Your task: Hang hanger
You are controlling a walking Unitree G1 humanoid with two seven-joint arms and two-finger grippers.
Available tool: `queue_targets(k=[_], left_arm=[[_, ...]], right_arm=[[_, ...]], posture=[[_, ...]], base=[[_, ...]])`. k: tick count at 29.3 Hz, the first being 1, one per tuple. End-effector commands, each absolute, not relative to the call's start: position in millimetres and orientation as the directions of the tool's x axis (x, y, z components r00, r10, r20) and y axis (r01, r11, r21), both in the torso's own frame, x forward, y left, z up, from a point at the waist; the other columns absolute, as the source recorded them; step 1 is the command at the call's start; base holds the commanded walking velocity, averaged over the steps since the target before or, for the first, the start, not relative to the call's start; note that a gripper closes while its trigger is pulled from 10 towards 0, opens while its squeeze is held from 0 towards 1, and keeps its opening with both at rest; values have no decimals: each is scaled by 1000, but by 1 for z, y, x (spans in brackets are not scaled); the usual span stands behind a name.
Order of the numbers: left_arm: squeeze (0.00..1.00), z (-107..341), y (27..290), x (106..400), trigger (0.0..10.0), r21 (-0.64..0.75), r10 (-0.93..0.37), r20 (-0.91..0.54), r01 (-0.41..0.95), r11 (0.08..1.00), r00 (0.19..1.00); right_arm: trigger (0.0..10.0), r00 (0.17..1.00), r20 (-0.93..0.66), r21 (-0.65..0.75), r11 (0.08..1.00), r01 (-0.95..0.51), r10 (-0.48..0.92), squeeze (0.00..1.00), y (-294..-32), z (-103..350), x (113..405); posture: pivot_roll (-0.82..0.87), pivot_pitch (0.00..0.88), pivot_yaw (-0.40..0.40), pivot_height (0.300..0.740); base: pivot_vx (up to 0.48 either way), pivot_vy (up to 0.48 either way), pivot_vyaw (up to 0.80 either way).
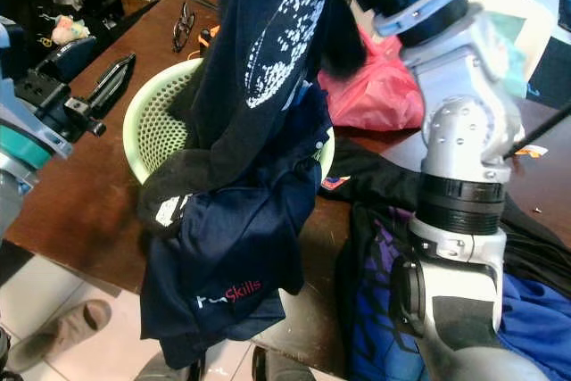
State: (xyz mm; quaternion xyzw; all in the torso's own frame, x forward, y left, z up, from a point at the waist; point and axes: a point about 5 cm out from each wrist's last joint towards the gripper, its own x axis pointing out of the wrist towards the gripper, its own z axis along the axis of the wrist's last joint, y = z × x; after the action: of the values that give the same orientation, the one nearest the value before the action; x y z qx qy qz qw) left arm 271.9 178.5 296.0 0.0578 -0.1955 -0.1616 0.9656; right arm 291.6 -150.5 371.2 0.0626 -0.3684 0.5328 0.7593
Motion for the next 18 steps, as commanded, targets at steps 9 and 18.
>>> queue_targets(k=[9, 18], left_arm=[[0, 296, 178, 270, 10000, 204, -377, 343, 324, 924, 860], [0, 293, 177, 269, 10000, 201, -367, 334, 315, 928, 868]], right_arm=[[10000, -59, -200, -292, -117, -949, 978, 0, -113, 240, 260], [10000, 139, -212, -334, 62, -941, 967, 82, -131, 244, 281]], posture=[[61, 72, -30, 740], [63, 69, -32, 740]], base=[[0, 0, 0], [0, 0, 0]])
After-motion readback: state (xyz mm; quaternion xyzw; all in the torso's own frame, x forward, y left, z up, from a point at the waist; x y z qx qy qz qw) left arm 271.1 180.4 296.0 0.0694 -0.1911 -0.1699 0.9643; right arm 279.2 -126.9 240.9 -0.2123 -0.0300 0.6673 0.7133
